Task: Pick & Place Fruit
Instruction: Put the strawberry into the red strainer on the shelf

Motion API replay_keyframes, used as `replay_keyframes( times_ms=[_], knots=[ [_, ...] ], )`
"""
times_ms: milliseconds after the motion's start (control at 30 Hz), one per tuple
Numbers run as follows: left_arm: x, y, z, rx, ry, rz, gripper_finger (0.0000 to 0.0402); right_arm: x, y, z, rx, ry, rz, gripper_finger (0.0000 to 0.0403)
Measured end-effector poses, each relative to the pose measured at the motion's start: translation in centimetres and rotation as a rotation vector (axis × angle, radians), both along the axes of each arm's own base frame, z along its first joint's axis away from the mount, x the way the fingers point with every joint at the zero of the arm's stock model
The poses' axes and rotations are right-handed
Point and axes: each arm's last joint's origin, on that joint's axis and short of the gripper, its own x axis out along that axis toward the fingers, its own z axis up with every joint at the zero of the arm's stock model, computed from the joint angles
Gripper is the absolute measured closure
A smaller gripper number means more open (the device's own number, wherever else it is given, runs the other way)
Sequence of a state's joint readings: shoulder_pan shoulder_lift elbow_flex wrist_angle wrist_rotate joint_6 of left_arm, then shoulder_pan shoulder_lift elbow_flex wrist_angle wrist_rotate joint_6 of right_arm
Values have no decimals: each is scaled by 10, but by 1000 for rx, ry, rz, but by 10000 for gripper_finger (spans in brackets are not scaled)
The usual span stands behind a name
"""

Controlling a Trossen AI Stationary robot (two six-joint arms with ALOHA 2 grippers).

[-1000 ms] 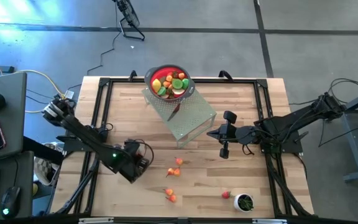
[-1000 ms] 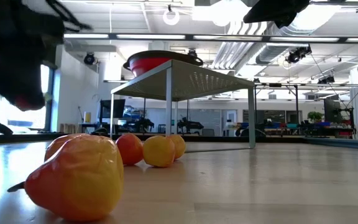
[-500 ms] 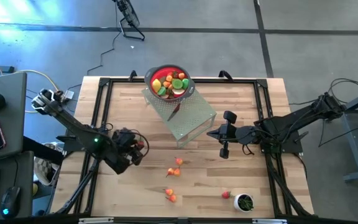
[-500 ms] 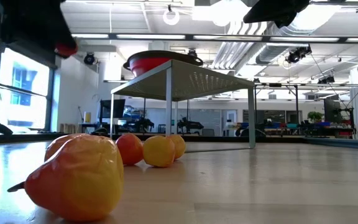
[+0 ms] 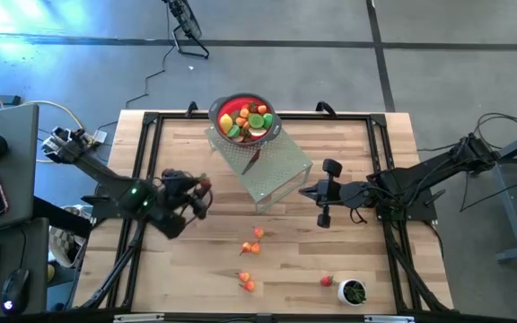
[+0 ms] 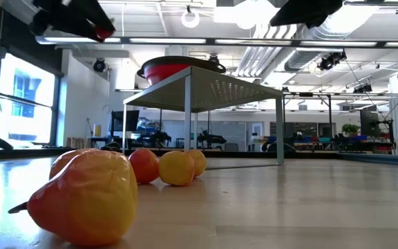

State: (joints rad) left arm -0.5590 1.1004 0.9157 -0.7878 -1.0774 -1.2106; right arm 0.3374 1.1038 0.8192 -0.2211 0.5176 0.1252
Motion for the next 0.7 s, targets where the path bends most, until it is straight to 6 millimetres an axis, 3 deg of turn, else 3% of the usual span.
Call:
replay_keyframes(
  times_ms=[333, 700],
  knots=[
    [32, 52, 11, 41, 16, 110, 252, -1, -5, 2, -181, 0, -134, 400],
    [54, 109, 41, 160, -85, 42, 252, 1, -19, 2, -277, 32, -213, 401]
  ],
)
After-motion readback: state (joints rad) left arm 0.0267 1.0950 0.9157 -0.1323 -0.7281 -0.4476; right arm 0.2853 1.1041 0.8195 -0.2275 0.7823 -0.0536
